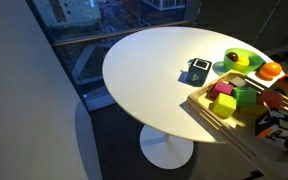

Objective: Pick up the orange and green toy, then place it on the tray

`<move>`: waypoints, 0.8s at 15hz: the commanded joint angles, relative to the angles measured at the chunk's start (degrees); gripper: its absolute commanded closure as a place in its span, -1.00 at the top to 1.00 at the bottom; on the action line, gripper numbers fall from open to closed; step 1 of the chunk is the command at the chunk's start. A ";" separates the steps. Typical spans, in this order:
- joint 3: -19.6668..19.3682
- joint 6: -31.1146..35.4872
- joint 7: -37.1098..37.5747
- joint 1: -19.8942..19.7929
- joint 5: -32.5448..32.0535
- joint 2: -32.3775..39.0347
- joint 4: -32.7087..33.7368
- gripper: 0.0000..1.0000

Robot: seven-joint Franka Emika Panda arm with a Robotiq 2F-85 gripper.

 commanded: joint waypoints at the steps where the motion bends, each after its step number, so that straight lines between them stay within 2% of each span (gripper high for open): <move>1: 1.01 0.37 2.63 -1.59 -3.01 5.09 1.80 1.00; 7: 0.95 1.65 5.19 -2.63 -6.02 12.73 1.88 1.00; 12: 0.83 6.98 5.60 -2.58 -8.18 18.44 1.21 1.00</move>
